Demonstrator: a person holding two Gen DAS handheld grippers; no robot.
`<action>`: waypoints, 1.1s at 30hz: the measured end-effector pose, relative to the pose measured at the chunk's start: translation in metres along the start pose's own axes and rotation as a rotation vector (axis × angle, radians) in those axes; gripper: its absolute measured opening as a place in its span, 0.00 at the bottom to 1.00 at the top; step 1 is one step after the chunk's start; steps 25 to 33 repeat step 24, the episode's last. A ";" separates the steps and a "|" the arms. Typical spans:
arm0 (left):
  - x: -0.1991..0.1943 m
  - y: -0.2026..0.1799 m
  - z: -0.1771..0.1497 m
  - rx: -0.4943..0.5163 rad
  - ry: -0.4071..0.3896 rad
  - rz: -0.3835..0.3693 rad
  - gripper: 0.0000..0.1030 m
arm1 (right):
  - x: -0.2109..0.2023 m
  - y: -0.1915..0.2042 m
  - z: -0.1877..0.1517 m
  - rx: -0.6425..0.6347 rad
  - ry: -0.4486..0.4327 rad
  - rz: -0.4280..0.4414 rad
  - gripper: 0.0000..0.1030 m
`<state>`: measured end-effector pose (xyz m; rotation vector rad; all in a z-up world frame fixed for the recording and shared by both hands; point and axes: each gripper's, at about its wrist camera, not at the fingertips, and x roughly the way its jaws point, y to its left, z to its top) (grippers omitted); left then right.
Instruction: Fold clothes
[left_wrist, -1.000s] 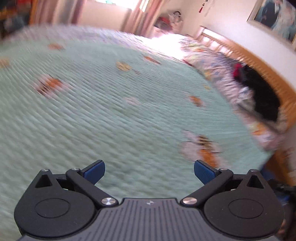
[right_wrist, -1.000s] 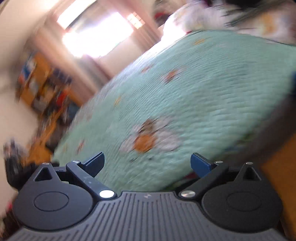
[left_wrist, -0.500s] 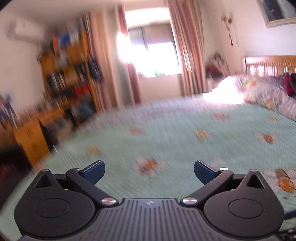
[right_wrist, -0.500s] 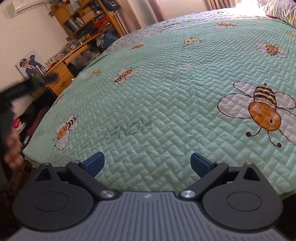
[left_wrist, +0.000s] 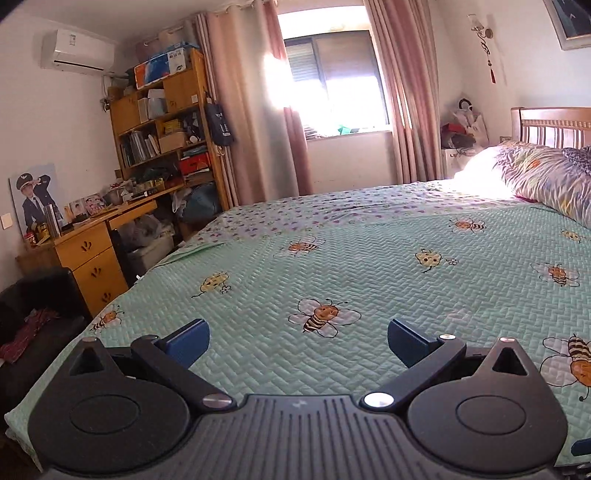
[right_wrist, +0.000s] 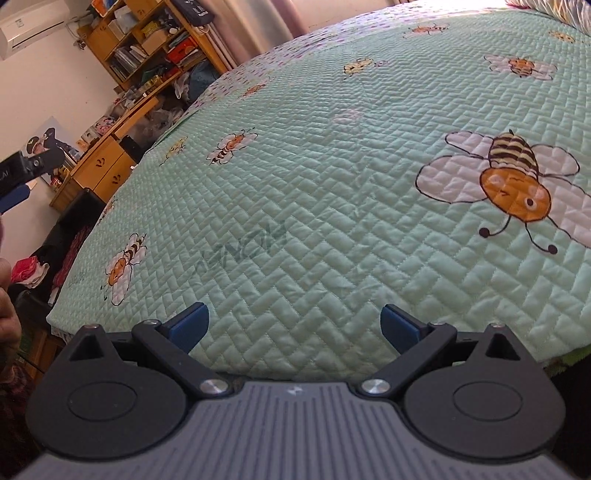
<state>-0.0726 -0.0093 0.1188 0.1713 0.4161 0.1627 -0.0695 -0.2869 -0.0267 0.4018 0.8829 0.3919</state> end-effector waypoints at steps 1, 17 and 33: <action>0.003 0.001 0.000 -0.002 0.012 -0.015 1.00 | 0.001 -0.002 0.000 0.007 0.002 0.001 0.96; 0.034 -0.013 -0.035 -0.121 0.155 -0.325 1.00 | 0.005 -0.027 -0.009 0.072 0.008 0.008 0.96; 0.043 -0.063 -0.035 -0.024 0.248 -0.325 0.99 | 0.001 -0.049 -0.012 0.132 -0.016 0.023 0.96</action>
